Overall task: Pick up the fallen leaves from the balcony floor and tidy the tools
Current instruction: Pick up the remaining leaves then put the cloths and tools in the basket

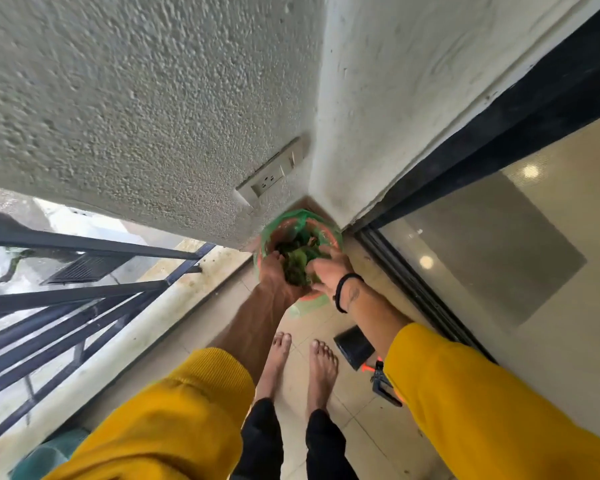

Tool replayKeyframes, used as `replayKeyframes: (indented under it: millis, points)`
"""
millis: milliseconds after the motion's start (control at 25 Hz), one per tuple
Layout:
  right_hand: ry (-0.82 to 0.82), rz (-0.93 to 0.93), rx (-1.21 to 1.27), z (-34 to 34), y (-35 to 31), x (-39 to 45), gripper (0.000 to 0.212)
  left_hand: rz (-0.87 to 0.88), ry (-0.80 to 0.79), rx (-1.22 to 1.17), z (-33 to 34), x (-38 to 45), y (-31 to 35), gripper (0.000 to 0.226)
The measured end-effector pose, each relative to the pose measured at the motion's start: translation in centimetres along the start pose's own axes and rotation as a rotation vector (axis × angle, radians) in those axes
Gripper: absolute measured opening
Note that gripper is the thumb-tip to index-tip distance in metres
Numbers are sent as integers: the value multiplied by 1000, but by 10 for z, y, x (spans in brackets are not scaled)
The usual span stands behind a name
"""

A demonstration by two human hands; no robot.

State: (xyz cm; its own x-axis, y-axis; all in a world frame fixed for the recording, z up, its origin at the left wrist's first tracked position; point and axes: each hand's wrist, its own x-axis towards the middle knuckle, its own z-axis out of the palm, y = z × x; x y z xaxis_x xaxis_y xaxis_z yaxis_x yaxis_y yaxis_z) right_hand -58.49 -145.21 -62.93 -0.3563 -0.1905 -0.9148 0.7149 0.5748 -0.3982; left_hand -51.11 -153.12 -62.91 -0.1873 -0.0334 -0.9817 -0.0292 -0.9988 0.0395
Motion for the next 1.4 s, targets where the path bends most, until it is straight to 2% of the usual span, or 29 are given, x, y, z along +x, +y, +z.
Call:
replayKeyframes:
  millis: [80, 160, 240, 320, 440, 520, 640, 840, 1040, 1240, 1400]
  points:
    - [-28, 30, 136, 0, -4, 2, 69, 27, -21, -1, 3, -8, 2, 49]
    - [2, 24, 204, -3, -5, 6, 74, 70, 45, 18, 3, -21, 4, 39]
    - [34, 21, 258, -9, -3, 5, 69, 85, 70, 91, -2, -31, 8, 29]
    - [49, 37, 309, -19, 0, -12, 54, 80, 73, 167, -11, -43, 8, 24]
    - [74, 47, 289, -40, 9, -67, 31, 54, 32, 295, -28, -90, 4, 18]
    - [108, 71, 283, -51, 21, -113, 23, 47, 38, 442, -39, -133, -2, 16]
    - [205, 94, 401, -72, 42, -192, 30, 64, 79, 703, -51, -206, -15, 15]
    - [273, 37, 644, -107, 61, -317, 31, 148, -19, 890, -40, -306, -36, 22]
    - [415, -62, 915, -134, 116, -434, 30, 127, -246, 1212, -2, -366, -120, 24]
    - [524, -216, 1262, -156, 204, -513, 24, 62, -409, 1564, 37, -417, -248, 25]
    - [625, -335, 1567, -179, 293, -575, 7, 30, -537, 1811, 27, -444, -361, 28]
